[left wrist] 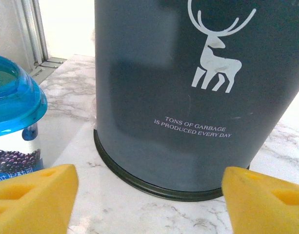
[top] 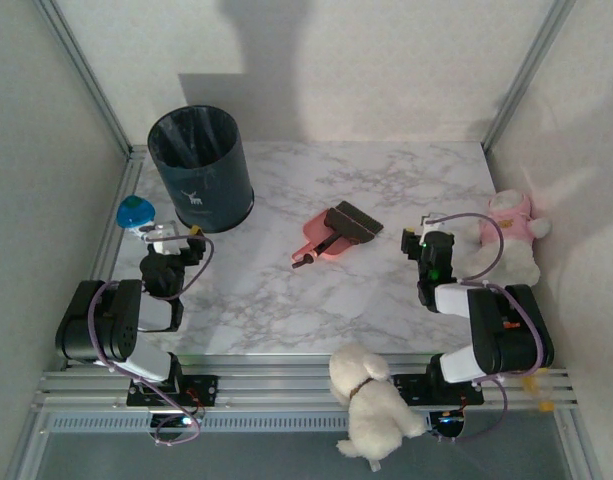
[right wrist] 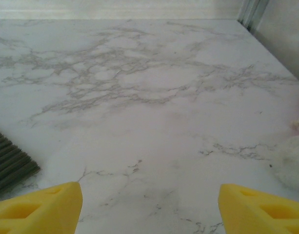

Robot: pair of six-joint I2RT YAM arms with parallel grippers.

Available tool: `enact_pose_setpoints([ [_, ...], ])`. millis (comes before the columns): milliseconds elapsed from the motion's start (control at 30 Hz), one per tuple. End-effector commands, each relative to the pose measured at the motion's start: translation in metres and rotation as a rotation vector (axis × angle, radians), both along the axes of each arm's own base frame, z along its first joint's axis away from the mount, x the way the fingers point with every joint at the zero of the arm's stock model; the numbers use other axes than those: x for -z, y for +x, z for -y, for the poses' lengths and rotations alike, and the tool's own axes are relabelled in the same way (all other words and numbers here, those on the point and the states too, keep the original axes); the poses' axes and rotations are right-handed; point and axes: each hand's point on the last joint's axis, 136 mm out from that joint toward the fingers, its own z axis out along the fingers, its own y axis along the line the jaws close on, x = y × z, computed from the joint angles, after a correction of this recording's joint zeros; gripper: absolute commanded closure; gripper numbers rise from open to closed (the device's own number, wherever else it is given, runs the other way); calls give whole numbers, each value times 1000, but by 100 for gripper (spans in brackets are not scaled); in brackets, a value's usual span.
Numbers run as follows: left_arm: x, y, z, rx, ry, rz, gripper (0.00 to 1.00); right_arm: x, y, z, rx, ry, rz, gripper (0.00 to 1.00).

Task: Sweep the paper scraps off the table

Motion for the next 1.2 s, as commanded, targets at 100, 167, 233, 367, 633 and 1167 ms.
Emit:
enact_pose_setpoints([
  [100, -4, 7, -16, -90, -22, 6, 12, 4, 5, -1, -17, 16, 33, 26],
  [167, -4, 7, -17, -102, -21, 5, 1, 8, 7, -1, -19, 12, 36, 25],
  [233, -4, 8, -19, -114, -21, 6, 1, 8, 8, 0, -19, 13, 35, 25],
  [367, -4, 7, -19, -122, -17, 4, 0, 10, 9, 3, -13, 34, 15, 1],
  [633, -4, 7, -19, -125, -16, 4, 0, 10, 9, 4, -12, 42, 12, 1],
  [1167, -4, 7, -19, -124, -15, 3, 1, 10, 9, 4, -14, 43, 12, 1],
])
